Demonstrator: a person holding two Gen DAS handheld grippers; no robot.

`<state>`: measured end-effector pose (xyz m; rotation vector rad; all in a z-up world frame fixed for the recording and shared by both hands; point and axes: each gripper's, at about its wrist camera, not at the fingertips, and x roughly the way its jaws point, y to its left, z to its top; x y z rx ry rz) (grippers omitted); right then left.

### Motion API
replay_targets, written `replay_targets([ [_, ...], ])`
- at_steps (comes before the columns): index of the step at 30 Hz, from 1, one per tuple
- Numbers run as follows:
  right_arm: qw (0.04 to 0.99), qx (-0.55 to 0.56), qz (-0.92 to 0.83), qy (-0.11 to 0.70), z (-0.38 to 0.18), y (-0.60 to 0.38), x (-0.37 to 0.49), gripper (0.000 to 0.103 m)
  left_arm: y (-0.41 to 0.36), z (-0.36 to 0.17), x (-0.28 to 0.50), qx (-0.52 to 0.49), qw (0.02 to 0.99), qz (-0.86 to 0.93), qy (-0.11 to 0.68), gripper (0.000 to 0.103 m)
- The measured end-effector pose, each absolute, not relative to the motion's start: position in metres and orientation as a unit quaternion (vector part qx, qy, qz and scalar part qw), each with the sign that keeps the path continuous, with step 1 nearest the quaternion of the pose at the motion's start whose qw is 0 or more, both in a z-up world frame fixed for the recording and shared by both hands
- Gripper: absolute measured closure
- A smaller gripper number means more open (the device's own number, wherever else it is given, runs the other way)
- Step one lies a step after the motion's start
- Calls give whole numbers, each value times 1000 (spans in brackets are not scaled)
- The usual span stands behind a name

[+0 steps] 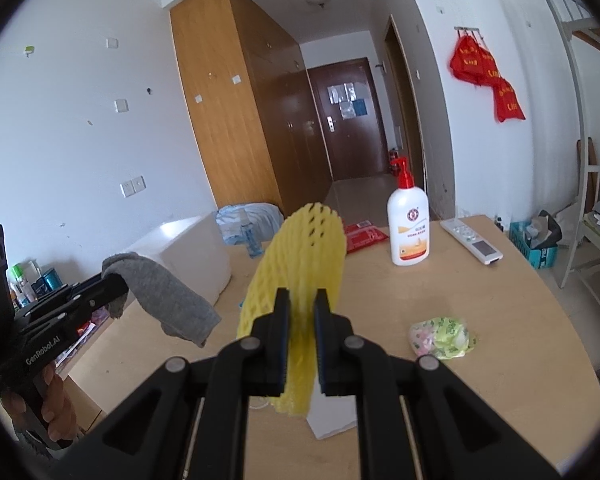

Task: Organize soft objects
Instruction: 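Carry grey sock and yellow foam net with both tools toward white foam box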

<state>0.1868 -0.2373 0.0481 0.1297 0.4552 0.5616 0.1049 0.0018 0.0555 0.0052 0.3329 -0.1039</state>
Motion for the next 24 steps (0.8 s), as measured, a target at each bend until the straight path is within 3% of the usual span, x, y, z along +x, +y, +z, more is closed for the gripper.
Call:
replay_targets([
  [24,927,55,315,198,55,-221,143,89,8,70,45,11,990,1,139,84],
])
